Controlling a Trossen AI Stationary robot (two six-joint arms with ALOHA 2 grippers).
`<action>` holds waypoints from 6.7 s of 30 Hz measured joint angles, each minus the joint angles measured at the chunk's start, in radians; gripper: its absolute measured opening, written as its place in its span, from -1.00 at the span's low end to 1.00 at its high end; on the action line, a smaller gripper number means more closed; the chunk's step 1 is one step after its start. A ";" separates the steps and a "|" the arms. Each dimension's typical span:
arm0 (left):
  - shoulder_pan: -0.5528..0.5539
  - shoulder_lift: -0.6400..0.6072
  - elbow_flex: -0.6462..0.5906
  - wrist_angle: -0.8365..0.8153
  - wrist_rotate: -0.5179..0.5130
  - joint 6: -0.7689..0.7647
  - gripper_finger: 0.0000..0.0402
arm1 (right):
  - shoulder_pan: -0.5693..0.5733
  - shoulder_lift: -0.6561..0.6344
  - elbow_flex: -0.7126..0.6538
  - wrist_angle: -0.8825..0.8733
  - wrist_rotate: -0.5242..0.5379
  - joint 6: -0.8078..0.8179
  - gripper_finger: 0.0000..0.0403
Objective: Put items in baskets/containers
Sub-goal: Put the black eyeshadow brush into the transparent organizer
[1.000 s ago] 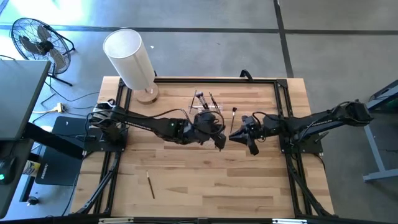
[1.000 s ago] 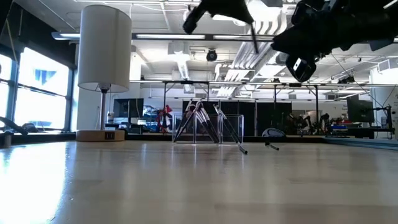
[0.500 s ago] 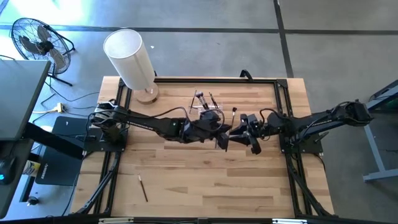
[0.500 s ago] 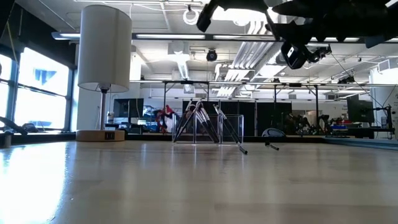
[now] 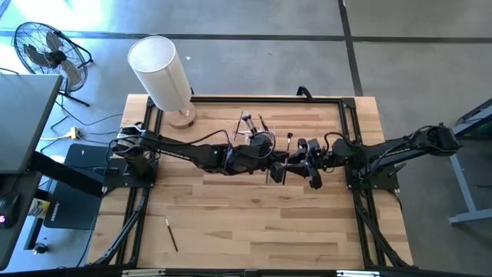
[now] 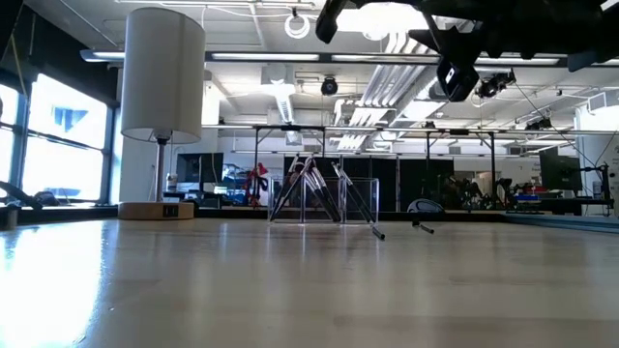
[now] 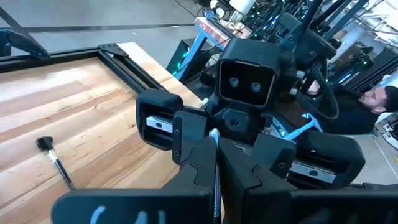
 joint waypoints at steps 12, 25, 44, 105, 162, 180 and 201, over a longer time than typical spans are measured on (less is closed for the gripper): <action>0.000 0.000 0.000 0.003 -0.001 0.020 -1.00 | 0.000 0.000 0.000 0.050 0.003 -0.098 -0.91; 0.000 0.000 0.000 -0.052 -0.007 0.009 -0.58 | 0.000 0.000 0.000 -0.010 0.000 -0.098 -0.91; 0.030 -0.174 0.000 -0.601 -0.043 0.223 -0.62 | -0.090 0.109 0.001 0.004 0.320 -0.298 -0.91; 0.203 -0.591 -0.712 -0.158 0.296 0.166 -0.33 | -0.355 0.164 0.333 -0.633 0.158 -0.302 -0.57; -0.610 -0.404 -0.888 -0.736 0.707 -1.653 -0.32 | -0.096 0.095 0.333 -0.887 0.225 -0.277 -0.57; -0.610 -0.404 -0.928 -0.698 0.662 -1.634 -0.54 | -0.096 0.096 0.333 -0.881 0.254 -0.277 -0.57; -0.543 -0.399 -0.832 -0.642 0.334 -1.540 -1.00 | -0.096 0.096 0.333 -0.880 0.217 -0.303 -0.57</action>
